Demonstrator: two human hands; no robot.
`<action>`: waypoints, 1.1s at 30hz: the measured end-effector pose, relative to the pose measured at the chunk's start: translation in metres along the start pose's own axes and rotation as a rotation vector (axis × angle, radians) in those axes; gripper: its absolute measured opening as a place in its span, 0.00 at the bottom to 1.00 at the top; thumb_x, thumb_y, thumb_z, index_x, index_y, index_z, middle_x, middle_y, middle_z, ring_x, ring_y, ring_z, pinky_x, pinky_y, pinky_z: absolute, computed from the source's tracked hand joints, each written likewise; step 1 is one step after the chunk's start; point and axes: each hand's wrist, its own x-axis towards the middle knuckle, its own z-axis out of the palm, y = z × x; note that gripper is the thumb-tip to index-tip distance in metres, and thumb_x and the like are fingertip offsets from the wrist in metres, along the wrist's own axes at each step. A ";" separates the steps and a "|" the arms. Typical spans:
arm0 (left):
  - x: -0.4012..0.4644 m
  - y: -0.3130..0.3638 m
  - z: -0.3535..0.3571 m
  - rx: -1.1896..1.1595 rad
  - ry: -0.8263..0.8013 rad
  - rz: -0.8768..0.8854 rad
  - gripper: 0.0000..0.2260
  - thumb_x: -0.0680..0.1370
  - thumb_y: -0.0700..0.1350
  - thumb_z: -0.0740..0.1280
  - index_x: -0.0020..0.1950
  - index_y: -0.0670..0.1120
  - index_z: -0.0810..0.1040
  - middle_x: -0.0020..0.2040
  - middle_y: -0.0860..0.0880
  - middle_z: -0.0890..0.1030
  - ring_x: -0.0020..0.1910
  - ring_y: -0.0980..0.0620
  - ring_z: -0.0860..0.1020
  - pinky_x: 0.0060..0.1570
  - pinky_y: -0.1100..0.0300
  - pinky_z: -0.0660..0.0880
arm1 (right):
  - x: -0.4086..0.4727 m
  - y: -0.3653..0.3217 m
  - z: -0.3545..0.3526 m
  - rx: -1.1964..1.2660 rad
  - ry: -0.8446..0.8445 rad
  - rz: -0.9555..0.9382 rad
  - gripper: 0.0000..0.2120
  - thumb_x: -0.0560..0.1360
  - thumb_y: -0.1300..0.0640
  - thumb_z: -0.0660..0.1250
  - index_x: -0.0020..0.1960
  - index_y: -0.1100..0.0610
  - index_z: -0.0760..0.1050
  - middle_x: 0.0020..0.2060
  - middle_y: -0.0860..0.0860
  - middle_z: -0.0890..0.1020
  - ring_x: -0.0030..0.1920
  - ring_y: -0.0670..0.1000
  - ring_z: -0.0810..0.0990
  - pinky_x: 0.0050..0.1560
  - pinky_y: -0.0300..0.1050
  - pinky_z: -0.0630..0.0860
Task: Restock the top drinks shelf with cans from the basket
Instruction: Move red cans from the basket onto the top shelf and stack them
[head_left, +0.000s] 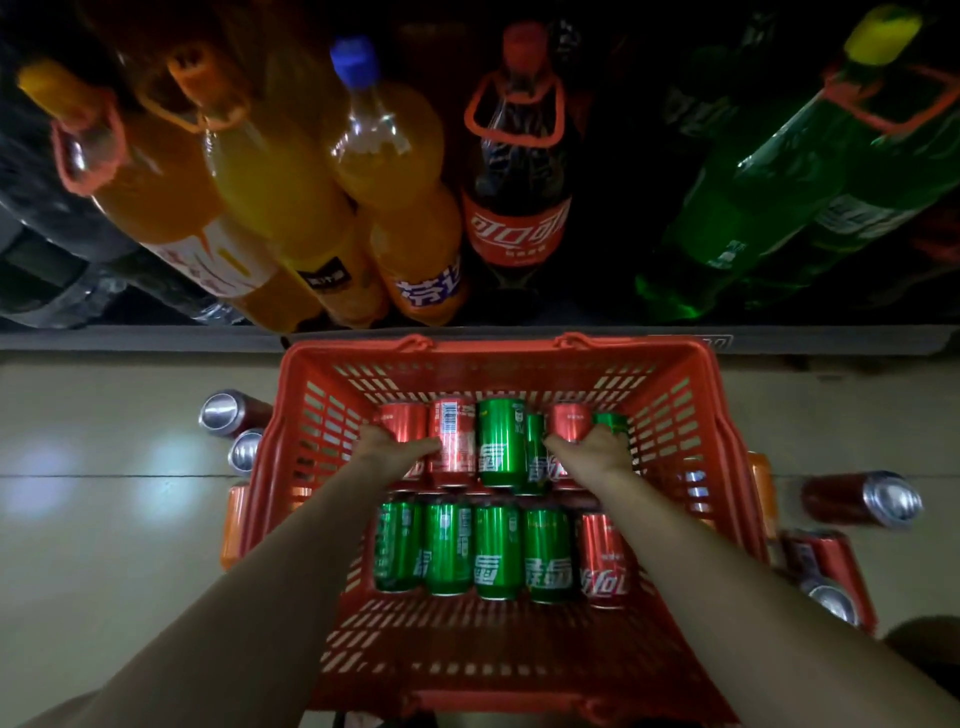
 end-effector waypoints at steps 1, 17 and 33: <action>-0.018 0.012 -0.004 0.018 -0.015 0.010 0.35 0.65 0.55 0.84 0.66 0.44 0.78 0.59 0.42 0.84 0.60 0.39 0.81 0.66 0.44 0.77 | 0.003 0.001 -0.001 0.005 0.007 0.004 0.34 0.72 0.39 0.72 0.67 0.62 0.74 0.66 0.62 0.73 0.63 0.62 0.76 0.60 0.47 0.75; -0.025 0.010 -0.013 0.145 -0.045 0.063 0.23 0.79 0.57 0.73 0.65 0.42 0.79 0.58 0.42 0.84 0.57 0.42 0.81 0.61 0.49 0.77 | -0.006 -0.001 0.005 -0.007 0.030 0.023 0.24 0.74 0.41 0.73 0.56 0.61 0.80 0.51 0.58 0.84 0.46 0.56 0.81 0.43 0.41 0.72; -0.051 0.040 -0.003 -0.357 -0.251 0.052 0.18 0.78 0.55 0.72 0.62 0.45 0.77 0.52 0.41 0.87 0.51 0.41 0.86 0.58 0.43 0.82 | -0.053 -0.012 0.002 0.828 -0.259 -0.108 0.18 0.72 0.51 0.76 0.59 0.57 0.79 0.50 0.54 0.87 0.50 0.55 0.86 0.49 0.48 0.78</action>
